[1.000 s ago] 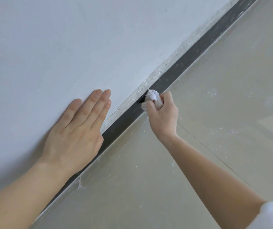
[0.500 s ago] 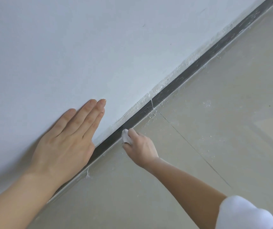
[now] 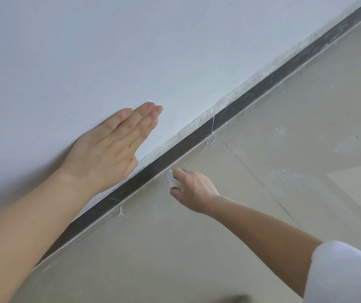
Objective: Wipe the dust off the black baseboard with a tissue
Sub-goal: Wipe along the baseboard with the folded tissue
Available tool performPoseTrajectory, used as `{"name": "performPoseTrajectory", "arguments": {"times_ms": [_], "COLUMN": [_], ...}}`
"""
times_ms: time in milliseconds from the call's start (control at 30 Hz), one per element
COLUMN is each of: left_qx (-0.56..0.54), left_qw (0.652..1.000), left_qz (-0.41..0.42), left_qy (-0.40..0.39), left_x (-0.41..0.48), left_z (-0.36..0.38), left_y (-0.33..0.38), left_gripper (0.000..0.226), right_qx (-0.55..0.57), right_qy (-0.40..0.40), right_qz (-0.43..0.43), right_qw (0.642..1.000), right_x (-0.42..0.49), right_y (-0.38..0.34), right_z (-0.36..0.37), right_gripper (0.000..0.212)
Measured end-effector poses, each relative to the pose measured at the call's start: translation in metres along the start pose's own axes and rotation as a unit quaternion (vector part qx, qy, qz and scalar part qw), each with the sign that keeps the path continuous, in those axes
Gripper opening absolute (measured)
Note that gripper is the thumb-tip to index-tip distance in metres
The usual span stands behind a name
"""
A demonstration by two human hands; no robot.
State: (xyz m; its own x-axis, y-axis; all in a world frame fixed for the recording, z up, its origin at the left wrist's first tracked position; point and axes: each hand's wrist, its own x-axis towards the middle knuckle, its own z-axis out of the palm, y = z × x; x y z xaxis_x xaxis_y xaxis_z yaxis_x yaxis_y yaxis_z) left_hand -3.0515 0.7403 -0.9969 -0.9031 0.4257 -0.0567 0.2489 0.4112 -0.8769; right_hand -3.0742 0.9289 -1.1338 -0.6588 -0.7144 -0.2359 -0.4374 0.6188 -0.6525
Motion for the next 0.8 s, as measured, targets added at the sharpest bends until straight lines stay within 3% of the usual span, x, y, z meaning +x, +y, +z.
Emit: {"name": "performPoseTrajectory", "arguments": {"times_ms": [300, 400, 500, 800], "left_qx": [-0.068, -0.145, -0.198, -0.187], "left_qw": [0.995, 0.985, 0.977, 0.979], "left_qz": [-0.016, -0.036, -0.058, -0.069], "left_qy": [-0.066, -0.092, -0.052, -0.035], "left_x": [0.002, 0.011, 0.033, 0.088], "left_z": [-0.019, -0.027, -0.028, -0.042], "left_y": [-0.001, 0.003, 0.014, 0.02], "left_gripper": [0.069, 0.069, 0.068, 0.069], "right_qx": [-0.119, -0.155, -0.169, -0.175], "right_qy": [-0.018, -0.014, -0.022, -0.139], "right_qz": [0.062, 0.046, 0.021, -0.085], "right_qw": [0.991, 0.987, 0.985, 0.971], "right_x": [-0.045, -0.05, -0.041, 0.002], "right_y": [0.03, 0.028, 0.033, 0.045], "right_z": [-0.156, -0.204, -0.23, -0.255], "right_gripper": [0.027, 0.021, 0.017, 0.017]}}
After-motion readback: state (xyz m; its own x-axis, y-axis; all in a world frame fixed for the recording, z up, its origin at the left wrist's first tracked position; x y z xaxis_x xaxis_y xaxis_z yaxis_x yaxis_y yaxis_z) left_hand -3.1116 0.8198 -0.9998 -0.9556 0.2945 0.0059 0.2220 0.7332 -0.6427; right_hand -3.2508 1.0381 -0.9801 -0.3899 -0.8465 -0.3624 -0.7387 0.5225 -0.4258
